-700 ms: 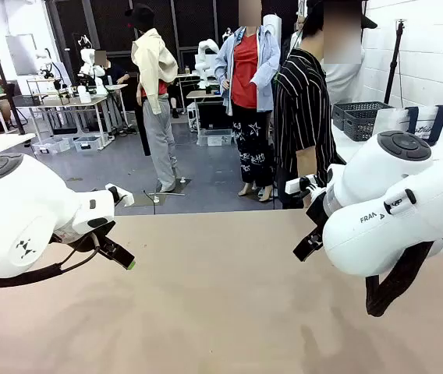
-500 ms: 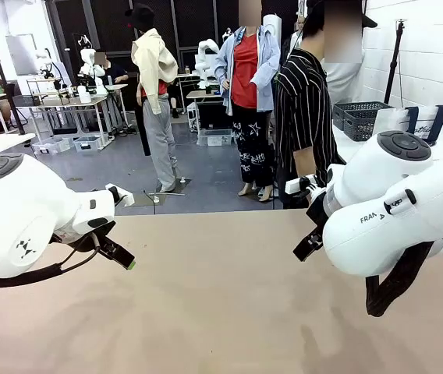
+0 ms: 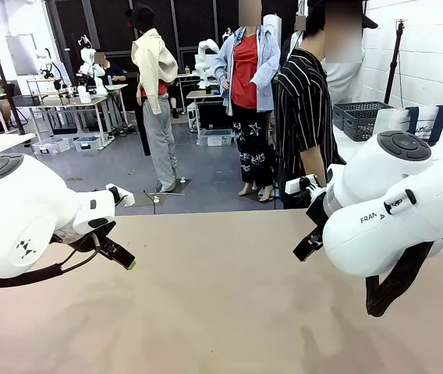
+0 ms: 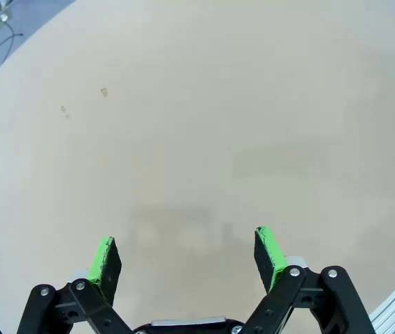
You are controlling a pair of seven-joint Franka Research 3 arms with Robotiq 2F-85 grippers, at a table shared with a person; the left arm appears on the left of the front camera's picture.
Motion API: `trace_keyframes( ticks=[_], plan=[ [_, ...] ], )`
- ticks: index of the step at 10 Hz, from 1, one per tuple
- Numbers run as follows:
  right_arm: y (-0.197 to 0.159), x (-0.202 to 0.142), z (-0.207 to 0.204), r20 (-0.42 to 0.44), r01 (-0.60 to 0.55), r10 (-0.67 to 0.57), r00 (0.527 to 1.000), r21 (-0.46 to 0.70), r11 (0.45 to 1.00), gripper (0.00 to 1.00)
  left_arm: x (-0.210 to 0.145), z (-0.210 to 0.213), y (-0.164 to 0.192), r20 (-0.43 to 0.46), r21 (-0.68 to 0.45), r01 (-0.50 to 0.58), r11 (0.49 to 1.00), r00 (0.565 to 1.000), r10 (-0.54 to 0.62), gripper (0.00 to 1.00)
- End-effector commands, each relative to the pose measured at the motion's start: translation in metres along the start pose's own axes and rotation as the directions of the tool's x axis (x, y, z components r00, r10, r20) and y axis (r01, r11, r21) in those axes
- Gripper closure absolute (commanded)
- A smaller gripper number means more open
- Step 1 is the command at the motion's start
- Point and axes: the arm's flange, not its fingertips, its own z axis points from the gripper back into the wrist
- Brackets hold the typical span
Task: Transfer purchased items from the store into the shopping bag.
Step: Open the Reusable shopping bag in the center of the table.
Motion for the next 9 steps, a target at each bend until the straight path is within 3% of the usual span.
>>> trace_keyframes(
  ticks=[1,2,4,6,7,9],
  plan=[
    [0.000,0.000,0.000,0.000,0.000,0.000,1.000,0.000,1.000,0.00,0.000,0.000,0.000,0.000,0.000,0.000,1.000,1.000,0.000,0.00],
    [-0.012,0.012,0.033,0.078,0.024,-0.018,0.997,-0.078,0.997,0.00,0.027,0.041,0.011,0.176,0.152,0.027,0.988,0.983,-0.053,0.00],
    [-0.075,0.015,0.126,0.270,0.182,-0.103,0.957,-0.287,0.941,0.00,0.032,0.130,0.070,0.202,0.378,-0.032,0.925,0.978,-0.049,0.00],
    [-0.161,-0.045,0.182,0.352,0.441,-0.312,0.882,-0.389,0.809,0.00,-0.030,0.185,0.138,0.138,0.517,-0.177,0.838,0.983,0.123,0.00],
    [-0.189,-0.092,0.187,0.359,0.552,-0.429,0.829,-0.408,0.727,0.00,-0.075,0.194,0.166,0.135,0.526,-0.292,0.799,0.956,0.261,0.00],
    [-0.234,-0.195,0.187,0.373,0.721,-0.618,0.692,-0.393,0.570,0.00,-0.164,0.188,0.191,0.221,0.441,-0.537,0.719,0.841,0.493,0.00]
  ],
)
